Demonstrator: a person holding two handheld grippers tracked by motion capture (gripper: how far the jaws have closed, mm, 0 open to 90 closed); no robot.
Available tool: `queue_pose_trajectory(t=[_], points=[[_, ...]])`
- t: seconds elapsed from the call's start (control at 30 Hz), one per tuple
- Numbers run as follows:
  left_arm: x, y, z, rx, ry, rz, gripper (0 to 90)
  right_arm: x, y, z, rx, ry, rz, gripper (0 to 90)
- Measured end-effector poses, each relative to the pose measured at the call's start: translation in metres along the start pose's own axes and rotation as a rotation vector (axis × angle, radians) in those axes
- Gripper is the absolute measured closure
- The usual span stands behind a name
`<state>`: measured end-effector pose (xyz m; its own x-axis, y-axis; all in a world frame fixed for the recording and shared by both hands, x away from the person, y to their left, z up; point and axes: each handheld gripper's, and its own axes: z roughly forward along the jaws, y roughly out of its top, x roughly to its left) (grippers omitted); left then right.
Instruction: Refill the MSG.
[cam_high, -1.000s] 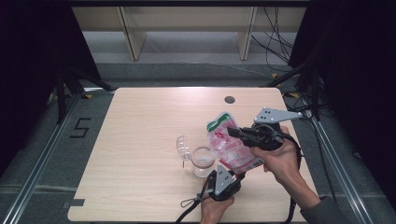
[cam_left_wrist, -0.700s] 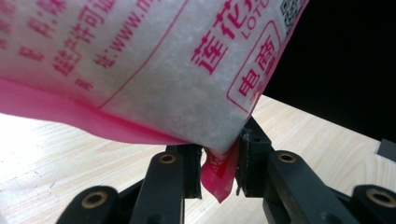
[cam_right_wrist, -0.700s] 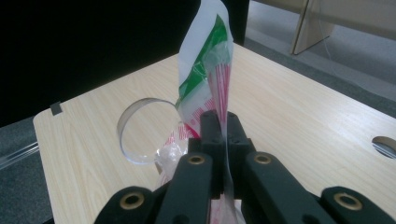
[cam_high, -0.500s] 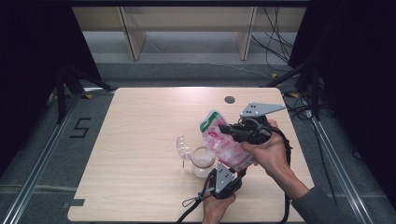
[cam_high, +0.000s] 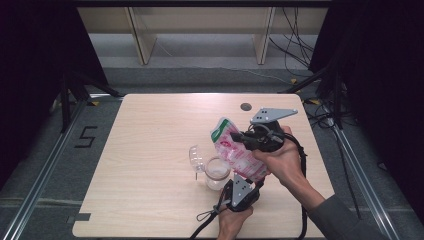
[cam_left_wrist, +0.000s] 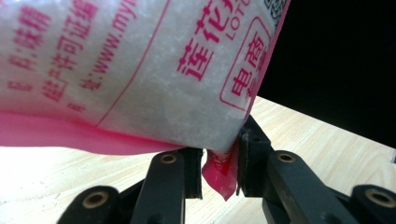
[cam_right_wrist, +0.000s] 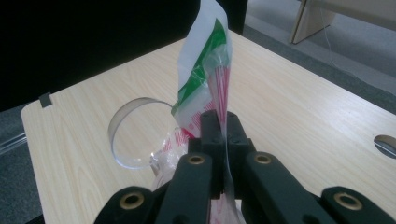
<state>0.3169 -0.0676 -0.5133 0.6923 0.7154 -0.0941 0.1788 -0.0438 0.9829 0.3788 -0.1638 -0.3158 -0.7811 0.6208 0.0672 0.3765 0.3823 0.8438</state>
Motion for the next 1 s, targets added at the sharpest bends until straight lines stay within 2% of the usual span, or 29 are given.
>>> queue_pose_trajectory(t=[0.03, 0.07, 0.13, 0.2, 0.27, 0.3, 0.37, 0.43, 0.47, 0.5, 0.57, 0.63, 0.67, 0.7, 0.73, 0.8, 0.83, 0.9, 0.93, 1.0], points=[[0.000, 0.000, 0.000, -0.001, 0.003, -0.002, 74.4, -0.002, 0.001, 0.001, -0.001, 0.014, -0.025, 90.0], [0.000, 0.000, 0.000, 0.000, 0.000, -0.004, 74.4, 0.000, 0.001, 0.001, 0.008, -0.008, -0.008, 90.0], [0.000, -0.001, 0.000, -0.001, -0.003, -0.011, 74.4, -0.001, 0.002, 0.003, 0.015, -0.002, -0.025, 90.0], [0.000, -0.001, 0.000, 0.002, -0.003, -0.012, 74.4, 0.002, 0.002, 0.007, 0.015, -0.015, -0.013, 90.0], [0.001, -0.001, 0.001, -0.004, -0.014, -0.018, 74.4, 0.000, 0.004, 0.008, 0.033, -0.012, -0.039, 90.0], [0.001, -0.001, 0.001, -0.003, -0.014, -0.015, 74.4, 0.002, 0.004, 0.010, 0.030, -0.015, -0.021, 90.0], [0.002, -0.001, 0.001, -0.004, -0.015, -0.019, 74.4, 0.002, 0.005, 0.012, 0.037, -0.011, -0.041, 90.0], [0.002, -0.001, 0.001, -0.005, -0.016, -0.019, 74.4, 0.006, 0.007, 0.014, 0.058, -0.012, -0.018, 90.0], [0.003, 0.000, 0.000, 0.005, -0.017, -0.004, 74.4, 0.006, 0.007, 0.016, 0.048, -0.018, -0.024, 90.0], [0.002, 0.000, 0.001, -0.019, -0.017, -0.029, 74.4, 0.005, 0.009, 0.017, 0.060, -0.017, -0.056, 90.0], [0.003, 0.000, 0.001, -0.019, -0.018, -0.033, 74.4, 0.006, 0.010, 0.020, 0.068, -0.007, -0.060, 90.0], [0.003, 0.001, 0.001, -0.022, -0.020, -0.034, 74.4, 0.008, 0.012, 0.023, 0.065, -0.021, -0.052, 90.0], [0.003, 0.001, 0.000, -0.014, -0.021, -0.022, 74.4, 0.009, 0.012, 0.024, 0.073, -0.025, -0.037, 90.0], [0.003, 0.001, 0.000, -0.023, -0.021, -0.034, 74.4, 0.008, 0.014, 0.025, 0.084, -0.012, -0.062, 90.0], [0.003, 0.001, 0.000, -0.022, -0.021, -0.036, 74.4, 0.008, 0.014, 0.026, 0.082, -0.019, -0.075, 90.0], [0.003, 0.001, 0.000, -0.022, -0.023, -0.036, 74.4, 0.008, 0.015, 0.028, 0.090, -0.012, -0.068, 90.0], [0.003, 0.001, 0.000, -0.028, -0.023, -0.039, 74.4, 0.010, 0.015, 0.029, 0.087, -0.024, -0.058, 90.0], [0.004, 0.001, 0.001, -0.029, -0.027, -0.048, 74.4, 0.011, 0.016, 0.029, 0.101, -0.031, -0.057, 90.0], [0.004, 0.001, 0.001, -0.028, -0.028, -0.050, 74.5, 0.010, 0.016, 0.030, 0.102, -0.035, -0.069, 90.0], [0.003, 0.001, 0.001, -0.033, -0.032, -0.049, 74.4, 0.010, 0.016, 0.032, 0.092, -0.032, -0.062, 90.0]])
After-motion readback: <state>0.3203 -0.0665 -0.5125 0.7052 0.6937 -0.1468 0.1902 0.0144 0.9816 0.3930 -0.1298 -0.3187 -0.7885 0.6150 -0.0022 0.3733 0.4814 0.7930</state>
